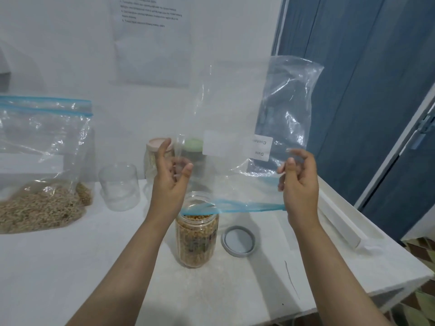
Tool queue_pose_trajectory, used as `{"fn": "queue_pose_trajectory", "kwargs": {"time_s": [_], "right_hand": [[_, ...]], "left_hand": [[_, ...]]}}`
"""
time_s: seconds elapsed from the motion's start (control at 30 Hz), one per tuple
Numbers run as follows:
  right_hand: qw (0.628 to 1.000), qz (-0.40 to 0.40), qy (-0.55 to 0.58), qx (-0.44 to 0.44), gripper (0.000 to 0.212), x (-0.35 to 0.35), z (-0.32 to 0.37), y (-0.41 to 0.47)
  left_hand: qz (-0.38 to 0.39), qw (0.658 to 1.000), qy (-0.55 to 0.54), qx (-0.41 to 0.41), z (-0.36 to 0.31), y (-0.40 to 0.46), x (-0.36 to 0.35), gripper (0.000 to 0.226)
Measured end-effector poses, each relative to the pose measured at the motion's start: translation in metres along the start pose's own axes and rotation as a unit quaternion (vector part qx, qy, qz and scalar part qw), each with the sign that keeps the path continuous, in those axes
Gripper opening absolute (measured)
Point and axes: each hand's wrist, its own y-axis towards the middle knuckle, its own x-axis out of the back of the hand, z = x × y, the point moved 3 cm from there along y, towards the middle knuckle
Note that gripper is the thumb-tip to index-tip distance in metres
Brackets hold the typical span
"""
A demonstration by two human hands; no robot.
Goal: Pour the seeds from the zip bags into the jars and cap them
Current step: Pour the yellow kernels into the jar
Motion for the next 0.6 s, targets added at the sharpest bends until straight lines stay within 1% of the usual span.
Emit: {"fn": "queue_pose_trajectory", "kwargs": {"time_s": [0.1, 0.2, 0.33, 0.47, 0.53, 0.6], "right_hand": [[1.000, 0.004, -0.022, -0.003, 0.025, 0.001, -0.010, 0.002], [0.999, 0.015, -0.037, -0.002, 0.036, 0.001, -0.013, 0.001], [0.998, 0.012, -0.039, 0.056, 0.043, 0.004, -0.005, -0.003], [0.996, 0.023, -0.064, 0.060, 0.035, 0.002, -0.009, -0.002], [0.997, 0.006, -0.050, 0.065, 0.030, 0.004, -0.008, 0.001], [0.997, 0.015, -0.037, 0.066, 0.024, 0.006, -0.006, 0.006]], "left_hand": [[0.000, 0.999, 0.032, -0.007, 0.007, -0.002, -0.003, 0.060], [-0.017, 0.998, 0.061, -0.006, 0.008, -0.004, -0.004, 0.057], [-0.040, 0.996, 0.082, -0.025, 0.005, -0.009, -0.004, 0.050], [-0.053, 0.994, 0.090, -0.012, 0.007, -0.011, -0.004, 0.047], [-0.053, 0.994, 0.090, -0.028, 0.002, -0.010, -0.004, 0.041], [-0.039, 0.994, 0.093, -0.046, -0.001, -0.007, -0.003, 0.033]]}}
